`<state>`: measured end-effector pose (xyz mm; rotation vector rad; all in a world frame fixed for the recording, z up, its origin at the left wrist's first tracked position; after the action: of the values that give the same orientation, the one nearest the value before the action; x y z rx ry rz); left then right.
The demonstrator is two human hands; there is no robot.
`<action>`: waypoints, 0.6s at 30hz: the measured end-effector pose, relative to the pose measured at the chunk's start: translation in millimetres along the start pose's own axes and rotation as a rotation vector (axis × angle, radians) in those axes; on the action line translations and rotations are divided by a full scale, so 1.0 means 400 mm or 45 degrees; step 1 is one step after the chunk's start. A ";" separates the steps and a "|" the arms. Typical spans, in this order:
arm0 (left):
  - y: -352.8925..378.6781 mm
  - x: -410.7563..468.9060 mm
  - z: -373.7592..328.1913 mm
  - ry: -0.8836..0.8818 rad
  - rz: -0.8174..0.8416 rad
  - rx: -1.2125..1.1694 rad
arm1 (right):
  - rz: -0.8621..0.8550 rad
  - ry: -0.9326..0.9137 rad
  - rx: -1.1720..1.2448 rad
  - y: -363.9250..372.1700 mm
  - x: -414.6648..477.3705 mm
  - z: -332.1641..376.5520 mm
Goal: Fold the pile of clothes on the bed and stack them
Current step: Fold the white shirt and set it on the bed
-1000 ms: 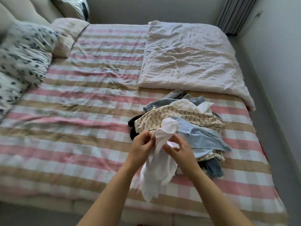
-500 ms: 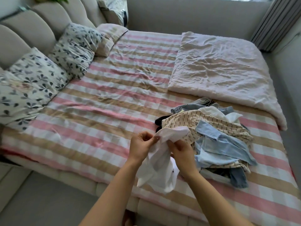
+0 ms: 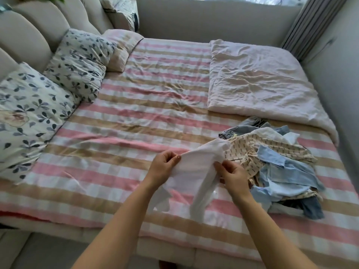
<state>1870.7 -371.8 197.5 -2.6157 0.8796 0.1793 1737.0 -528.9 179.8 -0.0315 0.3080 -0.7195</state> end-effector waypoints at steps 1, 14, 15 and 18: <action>-0.021 0.008 -0.008 0.035 0.006 0.032 | -0.033 0.005 0.046 0.016 -0.002 0.005; -0.042 0.213 0.148 0.019 0.009 0.278 | -0.192 0.232 -0.019 0.103 0.146 -0.162; -0.020 0.237 0.192 0.001 -0.019 0.298 | -0.205 0.265 -0.063 0.105 0.174 -0.211; 0.053 0.301 0.318 -0.034 -0.064 0.332 | -0.264 0.328 -0.194 0.105 0.257 -0.360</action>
<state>1953.5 -405.2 45.6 -2.3848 0.7709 0.0795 1795.6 -553.3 9.1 -0.1174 0.6124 -0.9064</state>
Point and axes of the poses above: each hand's wrist, its own x-axis towards the middle knuckle, its own y-axis out of the palm, z = x × y, the point moved 1 cm from there along x, towards the middle knuckle
